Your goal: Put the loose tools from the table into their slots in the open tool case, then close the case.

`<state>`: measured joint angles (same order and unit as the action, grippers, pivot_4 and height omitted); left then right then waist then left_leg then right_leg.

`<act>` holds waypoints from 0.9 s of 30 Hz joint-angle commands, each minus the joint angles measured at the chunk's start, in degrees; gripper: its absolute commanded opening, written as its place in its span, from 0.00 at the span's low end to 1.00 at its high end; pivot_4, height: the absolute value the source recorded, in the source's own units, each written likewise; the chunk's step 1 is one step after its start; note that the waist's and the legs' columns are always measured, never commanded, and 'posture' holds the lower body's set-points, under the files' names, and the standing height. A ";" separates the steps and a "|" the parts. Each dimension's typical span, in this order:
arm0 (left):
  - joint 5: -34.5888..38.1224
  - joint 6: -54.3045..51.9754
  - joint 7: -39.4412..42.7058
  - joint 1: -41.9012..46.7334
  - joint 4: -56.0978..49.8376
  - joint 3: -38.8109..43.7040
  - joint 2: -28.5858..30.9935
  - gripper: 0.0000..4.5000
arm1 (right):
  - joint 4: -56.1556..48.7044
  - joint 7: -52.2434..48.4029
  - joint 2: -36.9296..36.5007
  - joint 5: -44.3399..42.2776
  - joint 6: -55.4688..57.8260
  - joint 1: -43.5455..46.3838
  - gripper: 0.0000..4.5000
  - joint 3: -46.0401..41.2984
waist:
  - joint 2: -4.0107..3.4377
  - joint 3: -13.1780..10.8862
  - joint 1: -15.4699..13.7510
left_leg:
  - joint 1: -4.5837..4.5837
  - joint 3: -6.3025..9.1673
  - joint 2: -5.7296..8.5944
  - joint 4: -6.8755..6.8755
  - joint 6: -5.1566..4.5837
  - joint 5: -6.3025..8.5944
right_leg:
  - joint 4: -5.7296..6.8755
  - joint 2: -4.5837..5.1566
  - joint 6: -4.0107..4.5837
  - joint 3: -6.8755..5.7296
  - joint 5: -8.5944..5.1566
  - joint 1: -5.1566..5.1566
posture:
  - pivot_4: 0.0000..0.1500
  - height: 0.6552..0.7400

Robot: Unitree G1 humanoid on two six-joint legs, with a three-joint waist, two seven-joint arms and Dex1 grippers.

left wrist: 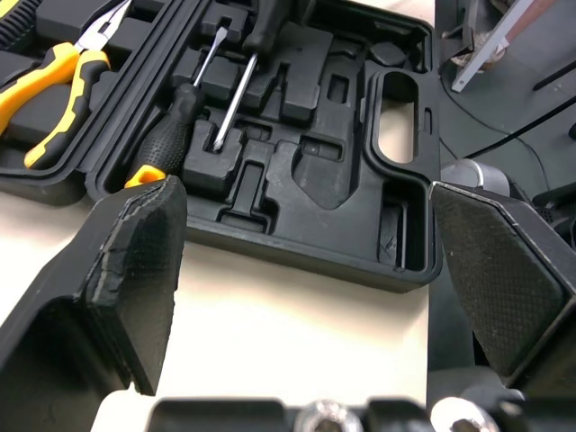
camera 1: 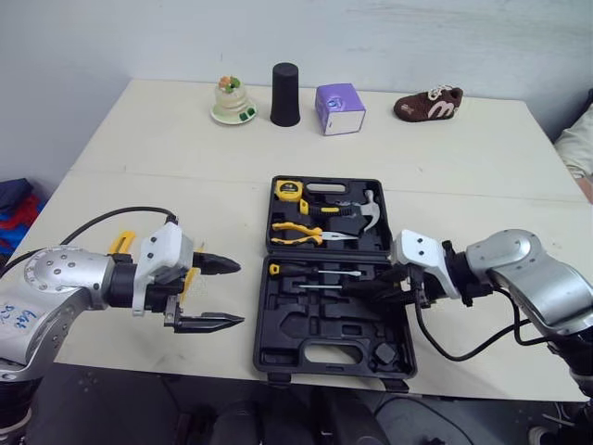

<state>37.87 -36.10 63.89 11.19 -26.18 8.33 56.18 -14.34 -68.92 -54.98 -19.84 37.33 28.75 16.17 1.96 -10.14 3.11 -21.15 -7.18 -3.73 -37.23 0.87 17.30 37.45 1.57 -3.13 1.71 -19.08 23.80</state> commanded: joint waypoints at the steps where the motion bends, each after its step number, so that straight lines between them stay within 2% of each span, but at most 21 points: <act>1: -0.15 1.04 -0.52 1.04 -1.25 -0.24 -0.68 1.00 | -1.77 0.50 1.00 -2.93 0.75 0.76 0.86 -4.98 | 0.00 0.00 0.03 | 0.00 0.00 0.00 -0.02 0.00 0.00 | 0.01 0.00 0.00 0.00 0.00 0.00 | 1.00 0.98; 2: -0.08 1.05 -0.60 1.41 -1.12 -0.45 -0.87 1.00 | -1.24 0.57 1.68 -3.55 0.50 0.92 0.96 -5.88 | 0.00 0.00 0.01 | 0.01 0.00 0.00 -0.03 0.00 0.00 | 0.03 0.00 0.00 0.00 0.00 0.00 | 1.00 0.98; 6: -0.70 1.62 -0.23 3.07 0.07 -1.67 -1.55 1.00 | 3.87 -0.41 6.56 -5.40 -5.17 0.74 0.99 -8.61 | 0.01 -0.01 0.02 | 0.01 0.02 0.00 -0.10 -0.03 0.01 | 0.07 -0.02 -0.01 0.00 0.01 -0.02 | 1.00 0.98; 9: -1.08 2.23 0.05 3.64 0.62 -2.46 -1.84 1.00 | 8.29 -0.39 10.45 -5.47 -8.60 0.30 0.78 -9.79 | 0.00 -0.01 0.04 | 0.04 0.00 0.01 -0.11 -0.02 0.00 | 0.09 -0.03 -0.01 0.02 0.01 -0.04 | 1.00 0.98; 15: -2.05 3.10 0.37 5.76 2.64 -4.10 -2.96 1.00 | 14.09 -1.72 14.87 -3.65 -13.79 -2.19 0.10 -8.27 | -0.01 -0.02 -0.04 | 0.01 0.00 0.02 -0.12 0.03 -0.02 | 0.10 -0.04 -0.01 0.02 0.01 -0.02 | 1.00 0.98; 16: -2.25 3.28 0.47 6.14 2.96 -4.36 -3.14 1.00 | 14.72 -1.72 15.19 -3.05 -14.18 -2.24 0.01 -7.75 | -0.01 -0.02 -0.03 | 0.01 -0.01 0.02 -0.12 0.03 -0.03 | 0.11 -0.04 -0.01 0.03 0.01 -0.02 | 1.00 0.98; 21: -2.71 3.72 0.48 6.95 3.25 -4.94 -3.76 1.00 | 16.55 -2.00 15.13 -0.19 -14.68 -2.29 0.01 -5.67 | -0.02 -0.02 0.11 | 0.04 -0.05 0.01 -0.20 0.03 -0.03 | 0.19 -0.04 -0.04 0.06 0.02 -0.02 | 1.00 0.98; 27: -3.54 4.54 0.57 5.76 3.96 -5.73 -4.51 1.00 | 19.48 0.23 12.44 9.94 -13.99 -4.58 0.01 2.14 | 0.19 0.10 0.11 | 0.35 -0.04 0.00 -0.20 0.01 -0.01 | 0.24 -0.04 -0.03 0.06 0.02 -0.26 | 1.00 0.98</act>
<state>35.01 -32.69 63.95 16.98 -21.71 2.36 51.76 2.26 -68.91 -40.50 -15.68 21.62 27.18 13.47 2.15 -10.04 3.23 -20.60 -7.23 -3.72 -37.39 0.81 17.34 37.67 1.55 -3.15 1.78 -19.07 23.35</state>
